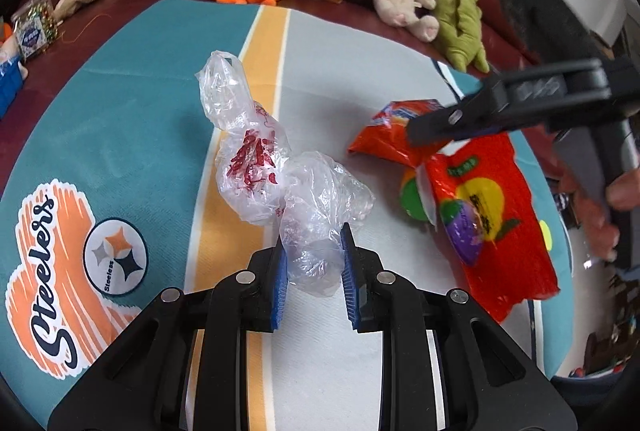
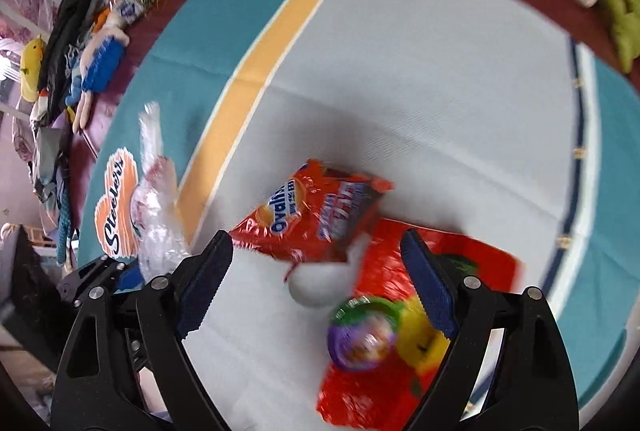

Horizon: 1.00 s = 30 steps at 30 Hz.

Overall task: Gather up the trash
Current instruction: 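Grasp crumpled plastic bags with left tool while right tool grasps orange snack wrapper, then carry plastic bags in left tool and orange wrapper in right tool over bin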

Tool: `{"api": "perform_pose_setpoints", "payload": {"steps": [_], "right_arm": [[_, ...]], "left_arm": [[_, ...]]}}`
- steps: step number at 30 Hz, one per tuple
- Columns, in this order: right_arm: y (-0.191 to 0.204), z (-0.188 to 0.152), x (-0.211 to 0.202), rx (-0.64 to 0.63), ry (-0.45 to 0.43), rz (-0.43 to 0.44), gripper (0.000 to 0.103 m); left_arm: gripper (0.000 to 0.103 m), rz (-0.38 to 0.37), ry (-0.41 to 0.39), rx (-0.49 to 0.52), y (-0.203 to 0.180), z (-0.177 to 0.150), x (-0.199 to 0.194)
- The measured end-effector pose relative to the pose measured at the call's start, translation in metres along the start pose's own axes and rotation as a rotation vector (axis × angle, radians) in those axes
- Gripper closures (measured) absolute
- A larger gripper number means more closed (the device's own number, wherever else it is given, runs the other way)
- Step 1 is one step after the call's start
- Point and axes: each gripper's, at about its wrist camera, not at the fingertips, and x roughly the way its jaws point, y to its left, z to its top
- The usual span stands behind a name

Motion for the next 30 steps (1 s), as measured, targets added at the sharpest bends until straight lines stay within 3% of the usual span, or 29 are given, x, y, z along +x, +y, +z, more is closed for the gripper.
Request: {"api": "perform_pose_setpoints", "payload": {"steps": [1,3,8,19,30], "right_arm": [[0.001,0.001,0.006,-0.003,0.003,0.005,0.033],[-0.002,0.0,0.014,-0.004,0.011,0.022,0.068],[-0.007,-0.013,0.006,-0.021,-0.021,0.031,0.083],[-0.028,-0.051,-0.083,-0.017,-0.175,0.028,0.084],[-0.121,-0.152,-0.159,0.124,-0.301,0.001,0.084]], "left_arm": [[0.079,0.004,0.003,-0.002,0.001,0.0,0.001],[0.079,0.014,0.009,-0.005,0.003,0.0,0.003],[0.079,0.017,0.008,0.003,-0.005,0.0,0.002],[0.079,-0.043,-0.052,0.115,-0.077,0.004,-0.027],[0.079,-0.161,-0.031,0.316,-0.214,-0.012,-0.019]]}}
